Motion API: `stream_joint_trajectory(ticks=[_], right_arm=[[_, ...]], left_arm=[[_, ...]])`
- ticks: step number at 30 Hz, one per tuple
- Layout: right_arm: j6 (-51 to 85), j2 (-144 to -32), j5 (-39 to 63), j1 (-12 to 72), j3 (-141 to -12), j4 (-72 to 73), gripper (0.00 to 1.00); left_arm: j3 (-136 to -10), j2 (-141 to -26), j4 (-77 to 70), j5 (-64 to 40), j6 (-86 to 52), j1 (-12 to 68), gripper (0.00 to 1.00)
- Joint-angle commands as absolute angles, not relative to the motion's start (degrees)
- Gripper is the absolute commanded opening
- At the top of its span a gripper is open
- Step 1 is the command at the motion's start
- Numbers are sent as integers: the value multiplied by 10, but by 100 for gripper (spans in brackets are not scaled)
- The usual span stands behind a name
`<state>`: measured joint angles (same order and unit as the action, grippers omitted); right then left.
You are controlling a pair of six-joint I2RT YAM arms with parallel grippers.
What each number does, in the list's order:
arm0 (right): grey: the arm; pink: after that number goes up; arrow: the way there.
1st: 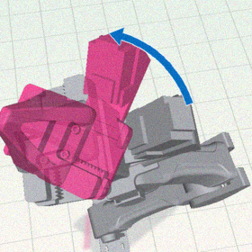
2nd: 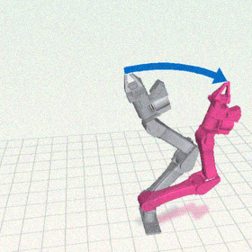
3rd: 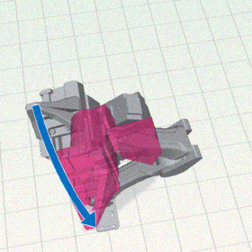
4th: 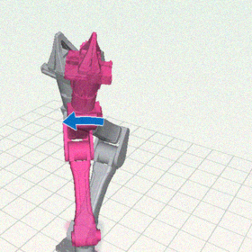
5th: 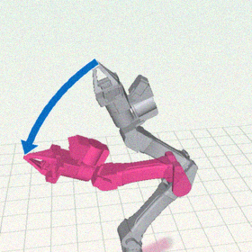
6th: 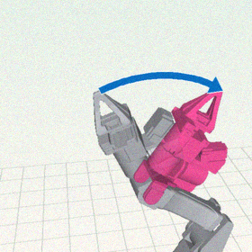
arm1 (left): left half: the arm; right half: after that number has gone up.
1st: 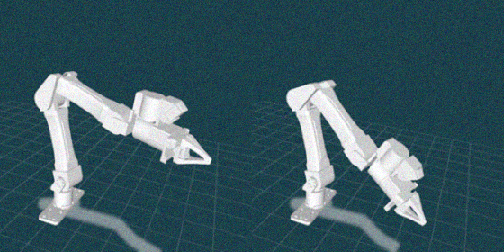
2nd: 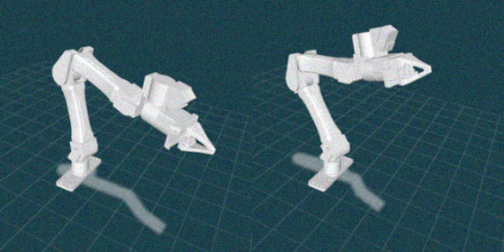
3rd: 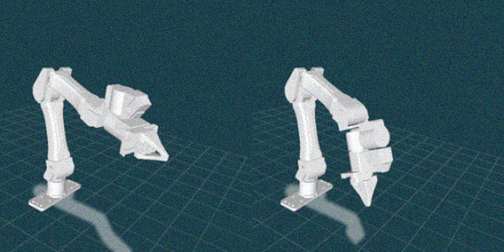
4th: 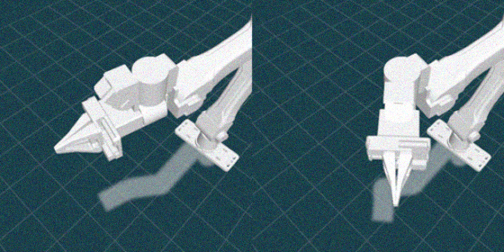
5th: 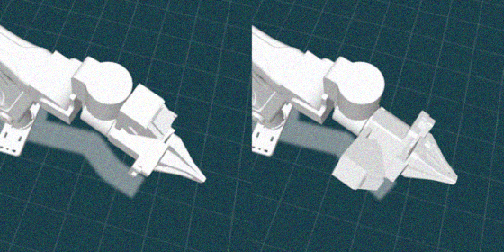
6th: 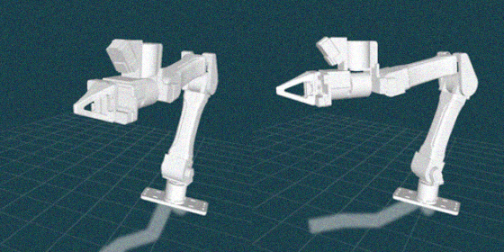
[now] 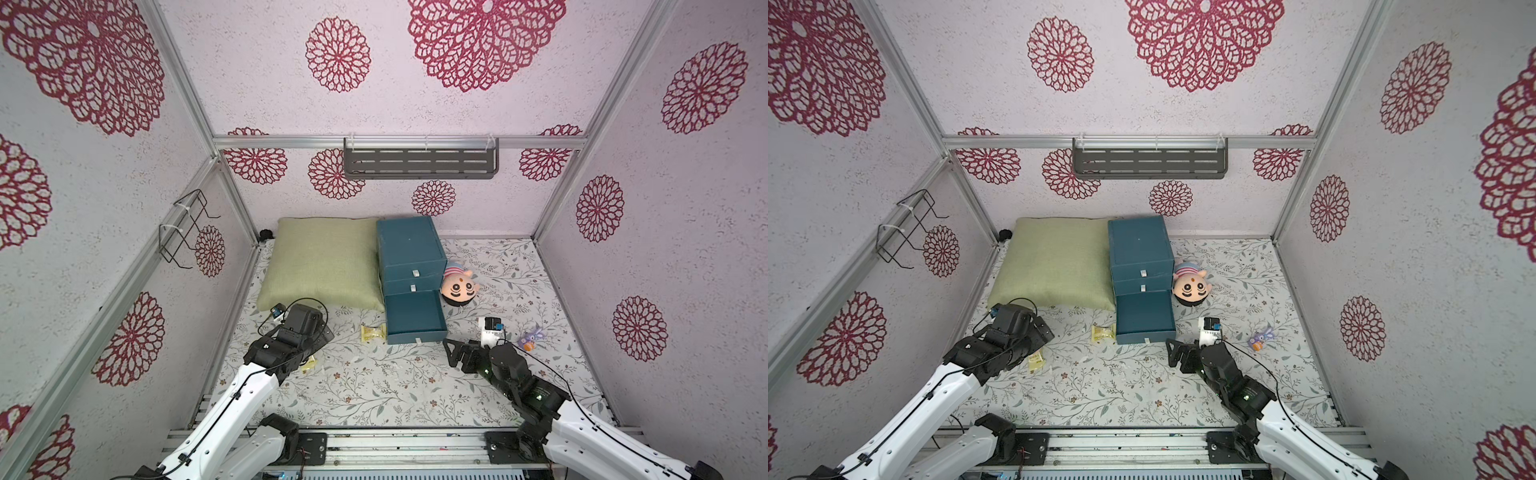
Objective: Place the cookies into the drawer by color
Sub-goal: Pick up the cookie at the center of the board.
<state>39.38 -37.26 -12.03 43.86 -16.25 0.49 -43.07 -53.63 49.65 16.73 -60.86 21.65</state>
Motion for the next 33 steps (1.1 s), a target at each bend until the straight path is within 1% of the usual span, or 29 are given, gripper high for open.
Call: stream_joint_trajectory(ticks=[1,6,12,16,22,33], right_arm=[[380,-372,-135,435,-169,1,99],[377,-370,-140,434,-183,-10,99],[380,-364,-139,434,-185,-13,99],[379,-361,-140,433,-188,-16,99],[381,-355,-143,433,-186,-19,99],[381,-341,-145,431,-184,-26,99]], left_arm=[[-424,-556,541,233,-665,217,99],[-423,-618,535,239,-662,215,93],[-410,-686,454,203,-595,213,91],[-405,-724,435,206,-585,207,90],[-384,-763,394,196,-587,202,82],[-376,-822,354,191,-582,193,79]])
